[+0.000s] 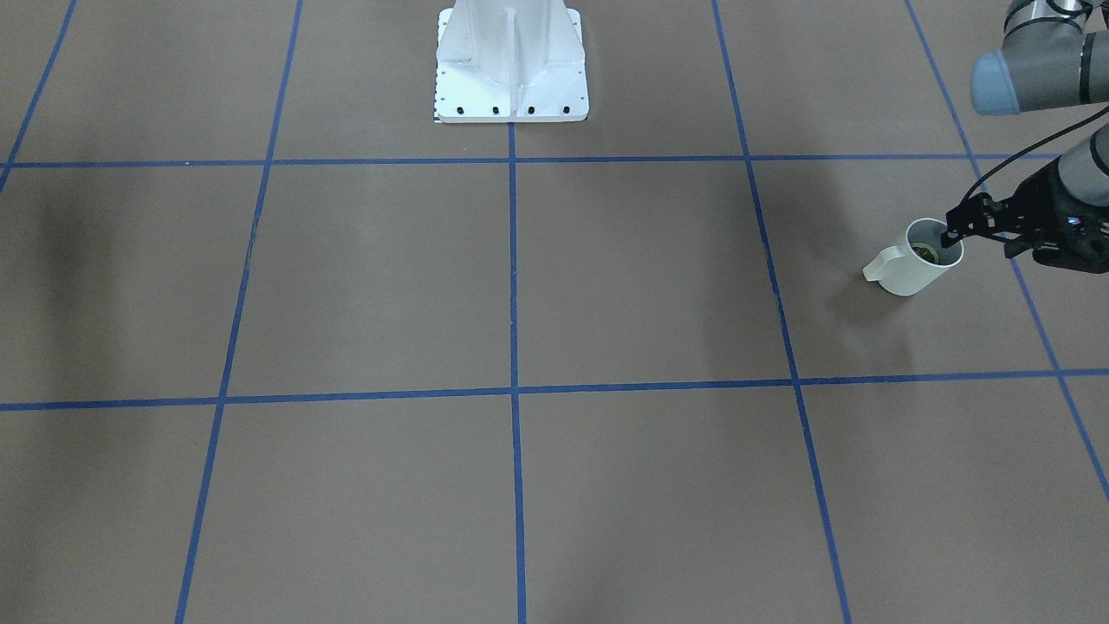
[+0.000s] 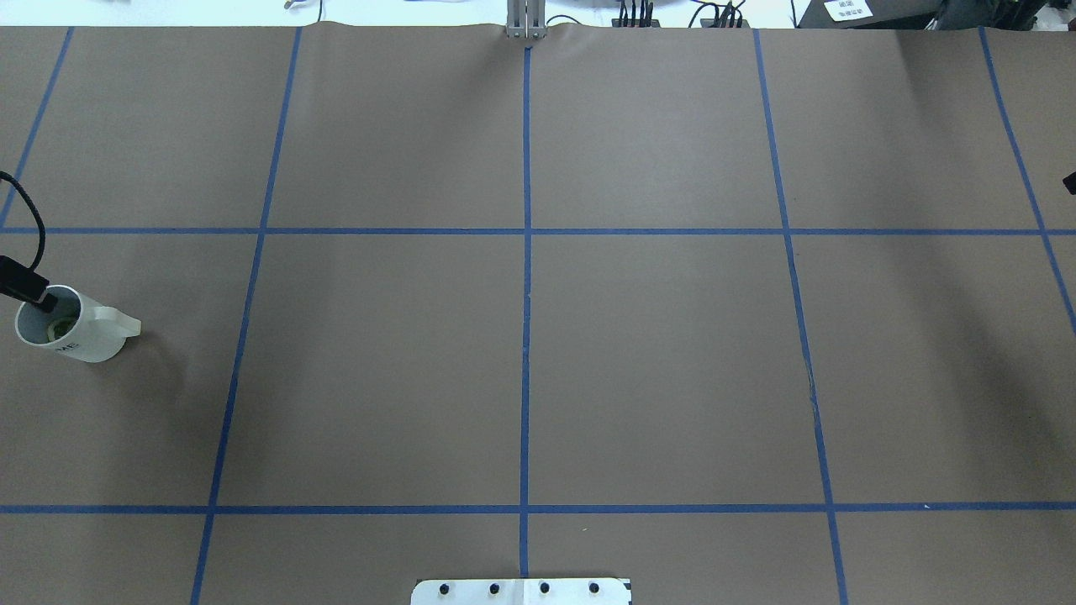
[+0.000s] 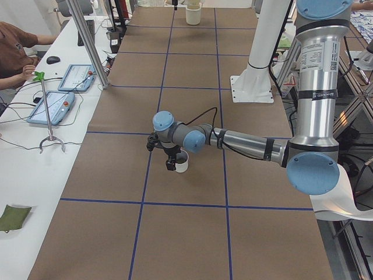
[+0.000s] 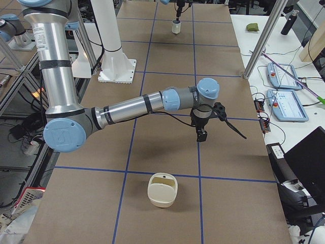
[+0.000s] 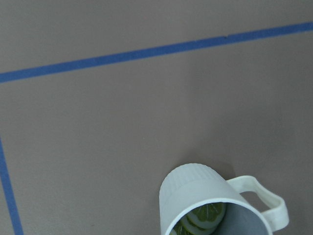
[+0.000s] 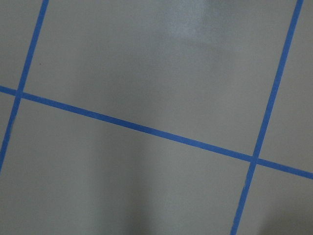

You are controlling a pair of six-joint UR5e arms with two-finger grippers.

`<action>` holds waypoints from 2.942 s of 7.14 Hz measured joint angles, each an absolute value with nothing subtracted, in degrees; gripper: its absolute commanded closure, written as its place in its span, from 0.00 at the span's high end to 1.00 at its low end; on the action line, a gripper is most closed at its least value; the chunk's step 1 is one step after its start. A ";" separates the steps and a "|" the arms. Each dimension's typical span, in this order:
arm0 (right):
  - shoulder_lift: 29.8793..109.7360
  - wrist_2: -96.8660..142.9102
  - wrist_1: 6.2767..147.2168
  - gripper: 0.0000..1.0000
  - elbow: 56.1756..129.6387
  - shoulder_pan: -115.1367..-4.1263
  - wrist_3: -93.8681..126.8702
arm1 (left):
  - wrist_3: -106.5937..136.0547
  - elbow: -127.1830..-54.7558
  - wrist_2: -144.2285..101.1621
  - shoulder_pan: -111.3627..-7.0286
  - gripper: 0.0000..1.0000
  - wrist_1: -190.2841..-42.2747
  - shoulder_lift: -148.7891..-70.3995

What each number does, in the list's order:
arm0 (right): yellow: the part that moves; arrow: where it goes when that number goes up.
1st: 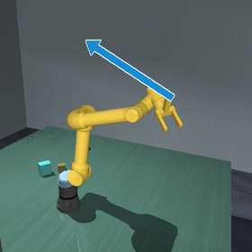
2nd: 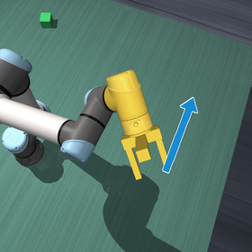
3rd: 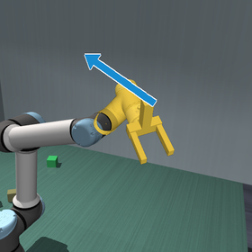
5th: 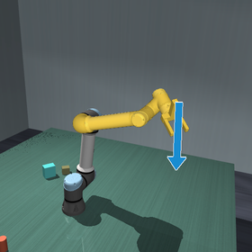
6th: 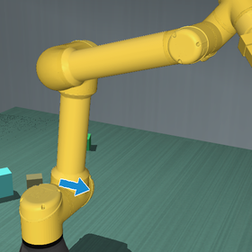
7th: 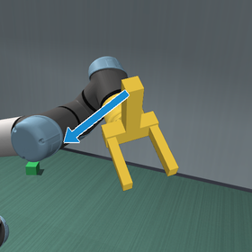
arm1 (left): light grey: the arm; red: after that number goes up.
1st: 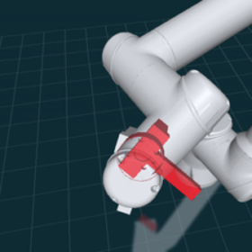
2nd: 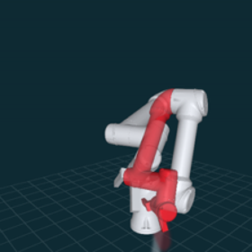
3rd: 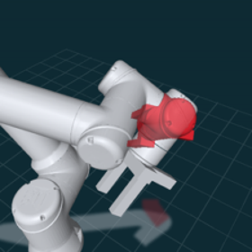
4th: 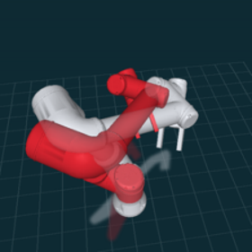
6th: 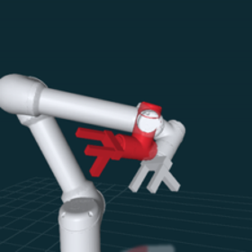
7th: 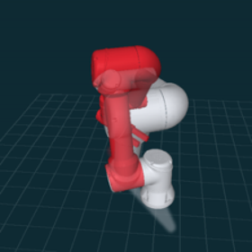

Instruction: Left arm hands cup to right arm to dump lemon

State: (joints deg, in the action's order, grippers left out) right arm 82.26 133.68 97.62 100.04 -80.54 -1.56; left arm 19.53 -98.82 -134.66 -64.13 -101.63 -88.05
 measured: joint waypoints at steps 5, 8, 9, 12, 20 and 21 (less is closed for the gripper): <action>82.52 133.86 97.23 1.00 100.07 -79.74 -1.20 | 19.43 -96.53 -134.62 -62.53 0.00 -101.99 -87.66; 84.05 136.14 92.58 1.00 100.36 -79.72 -0.68 | 22.27 -98.21 -136.04 -62.53 0.00 -100.84 -89.47; 85.14 138.49 86.83 1.00 100.03 -79.72 1.09 | 27.85 -100.45 -137.74 -62.57 0.00 -97.45 -93.35; 84.78 136.02 64.70 1.00 99.38 -71.80 26.77 | 47.32 -98.43 -139.21 -60.74 0.00 -85.44 -114.02; 72.61 78.52 49.52 0.96 104.66 -33.06 58.25 | 97.13 -70.45 -135.01 -50.46 0.00 -83.83 -149.56; 71.51 73.42 49.50 0.96 104.57 -29.56 58.32 | 103.23 -70.26 -134.70 -49.49 0.00 -83.84 -150.49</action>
